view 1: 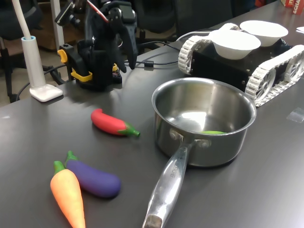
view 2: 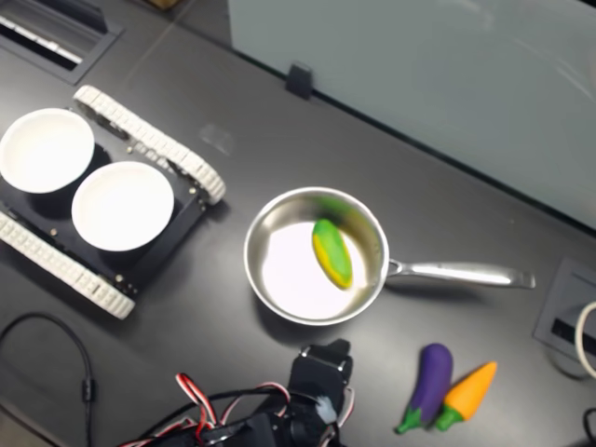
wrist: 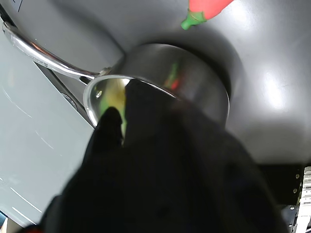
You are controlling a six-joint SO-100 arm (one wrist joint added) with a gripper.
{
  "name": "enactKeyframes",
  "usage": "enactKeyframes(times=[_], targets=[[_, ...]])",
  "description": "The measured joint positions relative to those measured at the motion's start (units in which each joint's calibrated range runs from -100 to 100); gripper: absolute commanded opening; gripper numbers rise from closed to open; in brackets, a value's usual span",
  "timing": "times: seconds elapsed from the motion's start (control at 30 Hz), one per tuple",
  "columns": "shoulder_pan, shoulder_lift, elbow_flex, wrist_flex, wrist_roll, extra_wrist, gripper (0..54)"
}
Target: Pick up the chilli and place them in the pan
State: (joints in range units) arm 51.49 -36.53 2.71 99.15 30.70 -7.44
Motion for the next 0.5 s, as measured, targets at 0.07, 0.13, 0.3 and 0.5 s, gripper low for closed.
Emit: enactKeyframes(times=[0.07,0.13,0.3,0.5], targets=[[1.3,0.7,0.0,0.0,1.9,-0.6,18.8],[2.5,1.4,0.0,0.0,3.7,-0.9,21.3],[5.5,2.4,0.0,0.0,8.8,-1.6,29.0],[8.5,4.9,0.0,0.0,15.2,-1.6,35.7]])
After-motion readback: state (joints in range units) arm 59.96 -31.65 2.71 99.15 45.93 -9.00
